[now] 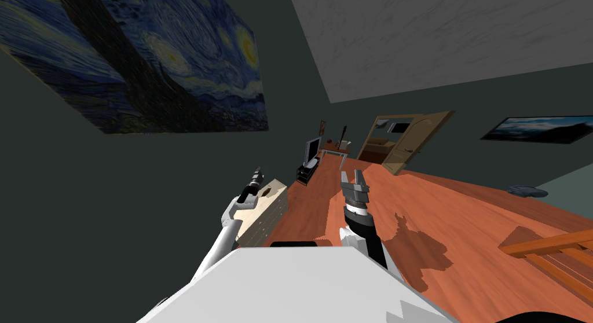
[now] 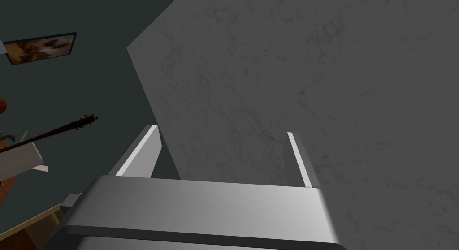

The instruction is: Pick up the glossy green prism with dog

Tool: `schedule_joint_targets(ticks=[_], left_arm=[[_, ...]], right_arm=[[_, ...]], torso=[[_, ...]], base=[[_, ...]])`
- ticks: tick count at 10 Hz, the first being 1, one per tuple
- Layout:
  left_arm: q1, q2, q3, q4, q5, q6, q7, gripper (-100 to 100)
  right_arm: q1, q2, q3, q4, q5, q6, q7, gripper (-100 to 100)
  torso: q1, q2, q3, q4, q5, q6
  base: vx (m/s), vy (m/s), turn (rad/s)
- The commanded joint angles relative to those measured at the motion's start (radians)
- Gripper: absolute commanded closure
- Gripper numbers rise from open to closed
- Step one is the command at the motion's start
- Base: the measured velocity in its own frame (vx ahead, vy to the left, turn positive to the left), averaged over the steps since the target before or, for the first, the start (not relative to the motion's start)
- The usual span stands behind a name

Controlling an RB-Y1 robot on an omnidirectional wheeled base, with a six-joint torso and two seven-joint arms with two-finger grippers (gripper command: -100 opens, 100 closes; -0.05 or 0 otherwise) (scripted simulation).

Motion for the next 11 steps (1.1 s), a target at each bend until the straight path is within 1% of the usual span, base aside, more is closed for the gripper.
schedule_joint_targets(ticks=[1, 2, 3, 4, 5, 6, 7, 8, 9, 10, 11], left_arm=[[-0.049, 0.002, 0.025, 0.050, 0.010, 0.046, 0.009, -100], [-0.049, 0.002, 0.025, 0.085, 0.010, 0.046, 0.009, -100], [-0.049, 0.002, 0.025, 0.090, 0.010, 0.046, 0.009, -100], [-0.086, 0.003, 0.047, 0.126, 0.019, 0.085, 0.017, -100], [-0.086, 0.003, 0.047, 0.154, 0.019, 0.085, 0.017, -100], [-0.086, 0.003, 0.047, 0.154, 0.019, 0.085, 0.017, -100], [-0.123, 0.005, 0.069, 0.192, 0.027, 0.123, 0.026, -100], [-0.123, 0.005, 0.069, 0.219, 0.027, 0.123, 0.026, -100], [-0.158, 0.008, 0.092, 0.258, 0.037, 0.162, 0.035, -100], [-0.158, 0.008, 0.092, 0.283, 0.037, 0.162, 0.035, -100], [-0.192, 0.012, 0.116, 0.321, 0.046, 0.199, 0.044, -100]], right_arm=[[0.000, 0.000, 0.000, 0.000, 0.000, 0.000, 0.000, 0], [0.000, 0.000, 0.000, 0.000, 0.000, 0.000, 0.000, 0], [0.000, 0.000, 0.000, 0.000, 0.000, 0.000, 0.000, 0], [0.000, 0.000, 0.000, 0.000, 0.000, 0.000, 0.000, 0], [0.000, 0.000, 0.000, 0.000, 0.000, 0.000, 0.000, 0], [0.000, 0.000, 0.000, 0.000, 0.000, 0.000, 0.000, 0], [0.000, 0.000, 0.000, 0.000, 0.000, 0.000, 0.000, 0], [0.000, 0.000, 0.000, 0.000, 0.000, 0.000, 0.000, 0], [0.000, 0.000, 0.000, 0.000, 0.000, 0.000, 0.000, 0], [0.000, 0.000, 0.000, 0.000, 0.000, 0.000, 0.000, 0], [0.000, 0.000, 0.000, 0.000, 0.000, 0.000, 0.000, 0]], torso=[[0.000, 0.000, 0.000, 0.000, 0.000, 0.000], [0.000, 0.000, 0.000, 0.000, 0.000, 0.000], [0.000, 0.000, 0.000, 0.000, 0.000, 0.000], [0.000, 0.000, 0.000, 0.000, 0.000, 0.000], [0.000, 0.000, 0.000, 0.000, 0.000, 0.000], [0.000, 0.000, 0.000, 0.000, 0.000, 0.000], [0.001, 0.000, 0.000, 0.000, 0.000, 0.000], [0.000, -0.001, 0.000, 0.000, 0.000, 0.000], [0.000, -0.001, 0.000, 0.000, 0.000, 0.000], [0.000, -0.001, -0.001, 0.000, 0.000, 0.000], [0.000, -0.001, -0.001, 0.000, 0.000, 0.000]], base=[[-0.003, -0.012, 0.015], [0.001, -0.011, 0.003], [0.000, 0.000, 0.000], [0.002, -0.007, 0.009], [0.003, -0.007, 0.004], [0.000, 0.000, 0.000], [0.004, -0.005, 0.003], [0.006, -0.006, 0.002], [0.011, -0.008, -0.001], [0.011, -0.005, 0.000], [0.015, -0.006, -0.005]])
